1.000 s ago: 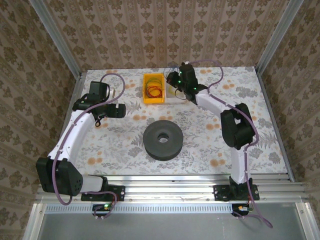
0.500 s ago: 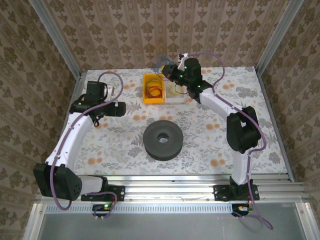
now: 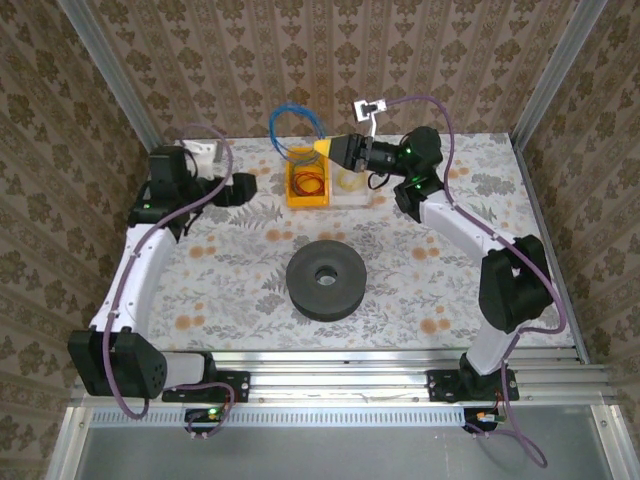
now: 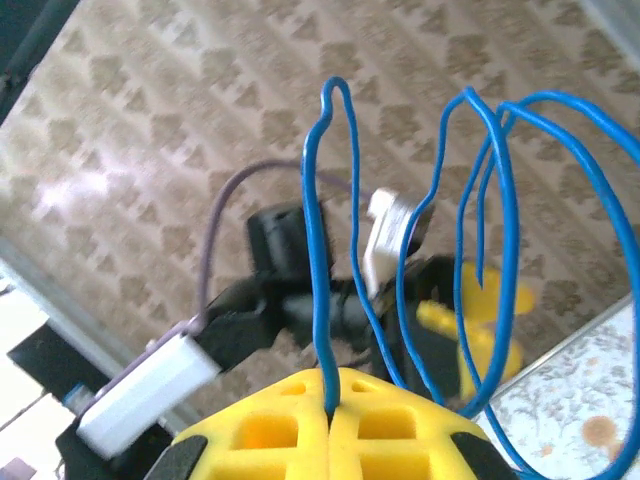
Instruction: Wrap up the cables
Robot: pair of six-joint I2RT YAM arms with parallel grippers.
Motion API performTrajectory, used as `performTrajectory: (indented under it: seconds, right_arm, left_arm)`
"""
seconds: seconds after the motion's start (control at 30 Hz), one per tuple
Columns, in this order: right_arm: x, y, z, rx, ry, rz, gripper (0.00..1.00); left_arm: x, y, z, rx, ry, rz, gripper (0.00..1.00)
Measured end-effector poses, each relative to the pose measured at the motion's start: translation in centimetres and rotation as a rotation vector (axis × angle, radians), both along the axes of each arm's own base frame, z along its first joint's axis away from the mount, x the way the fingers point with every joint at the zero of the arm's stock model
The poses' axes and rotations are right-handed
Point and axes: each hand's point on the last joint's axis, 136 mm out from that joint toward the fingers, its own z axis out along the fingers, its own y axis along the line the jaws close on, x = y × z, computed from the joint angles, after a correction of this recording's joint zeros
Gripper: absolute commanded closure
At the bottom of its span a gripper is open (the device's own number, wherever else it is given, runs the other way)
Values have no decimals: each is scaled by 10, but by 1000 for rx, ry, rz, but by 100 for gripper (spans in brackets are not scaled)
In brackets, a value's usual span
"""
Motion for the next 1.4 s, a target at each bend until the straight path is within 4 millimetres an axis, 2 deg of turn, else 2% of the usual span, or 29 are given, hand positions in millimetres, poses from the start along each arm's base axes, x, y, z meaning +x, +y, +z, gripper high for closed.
performTrajectory:
  seconds: [0.17,0.3,0.47,0.83,1.07,1.4]
  right_arm:
    - [-33,6,-3,-20,-83,116,100]
    - [-52,13,-10,-44,-106,186,100]
    - [-67,18,-14,-62,-140,240,100]
    - [-72,22,-15,-65,-164,252,100]
    - [-72,23,-15,-64,-166,255,100]
    - [-74,24,-14,-63,-169,259,100]
  left_arm:
    - [9,9,24,-141,-66,-28,6]
    - [4,-3,40,-211,-101,-109,7]
    - [-7,-16,50,-280,-132,-199,16]
    - [-39,-26,50,-341,-152,-280,33]
    - [-51,-30,48,-368,-163,-313,33]
    - [-58,-35,65,-414,-210,-369,34]
